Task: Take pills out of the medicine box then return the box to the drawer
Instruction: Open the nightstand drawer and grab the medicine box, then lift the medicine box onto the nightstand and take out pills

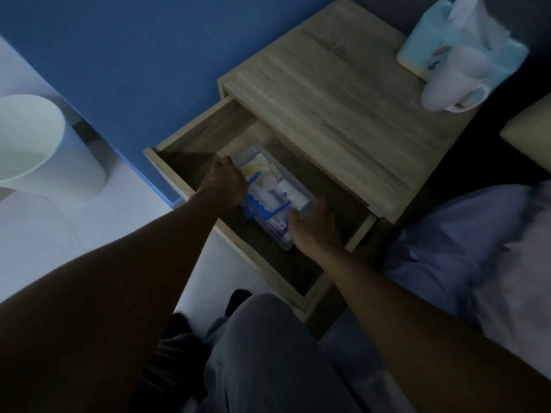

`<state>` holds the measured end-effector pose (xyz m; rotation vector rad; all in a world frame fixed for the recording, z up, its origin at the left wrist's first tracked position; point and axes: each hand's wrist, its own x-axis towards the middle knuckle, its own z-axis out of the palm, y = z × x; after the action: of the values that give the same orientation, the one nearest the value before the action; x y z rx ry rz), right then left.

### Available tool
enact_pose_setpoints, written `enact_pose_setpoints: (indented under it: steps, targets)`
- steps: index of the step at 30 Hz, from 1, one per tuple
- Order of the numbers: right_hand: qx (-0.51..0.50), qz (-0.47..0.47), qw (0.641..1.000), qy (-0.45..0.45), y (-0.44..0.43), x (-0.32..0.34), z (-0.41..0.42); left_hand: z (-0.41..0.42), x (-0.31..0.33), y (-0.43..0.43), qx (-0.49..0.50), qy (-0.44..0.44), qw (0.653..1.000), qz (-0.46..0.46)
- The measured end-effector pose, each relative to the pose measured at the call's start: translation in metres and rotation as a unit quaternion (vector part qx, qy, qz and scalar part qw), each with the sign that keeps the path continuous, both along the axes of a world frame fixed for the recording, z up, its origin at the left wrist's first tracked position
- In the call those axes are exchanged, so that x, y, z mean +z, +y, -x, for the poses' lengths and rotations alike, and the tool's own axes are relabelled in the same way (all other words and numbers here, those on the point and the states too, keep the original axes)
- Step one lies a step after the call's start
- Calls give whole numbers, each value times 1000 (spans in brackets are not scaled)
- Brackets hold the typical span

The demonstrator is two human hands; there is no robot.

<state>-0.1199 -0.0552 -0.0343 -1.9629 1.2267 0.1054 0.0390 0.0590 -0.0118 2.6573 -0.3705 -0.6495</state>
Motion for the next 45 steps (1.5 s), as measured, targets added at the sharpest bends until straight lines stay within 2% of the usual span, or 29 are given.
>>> enact_pose_setpoints:
  steps: [3, 9, 16, 20, 25, 33, 38, 45]
  targets:
    - [-44, -55, 997, -34, 7, -3, 1, -7, -2, -6, 26, 4, 999, -22]
    - [-79, -83, 992, -54, 12, 10, 2, -6, 4, 7, 69, 56, 993, 78]
    - [-90, -165, 969, -163, 17, 62, 17, 0, 61, 13, 66, -48, 990, 112]
    - [-63, -160, 966, -195, 18, 95, 16, -2, 96, 24, 117, -138, 976, 124]
    - [-10, -131, 969, -211, 1, 132, -11, -17, 132, 29, 138, -188, 957, 170]
    - [-43, -107, 959, -260, -61, 168, -83, -84, 161, -14, 139, -183, 946, 227]
    - [-60, -83, 959, -266, -95, 161, -119, -122, 145, -51, 131, -144, 948, 252]
    - [-78, -107, 959, -250, -119, 140, -148, -156, 119, -73, 106, -117, 953, 260]
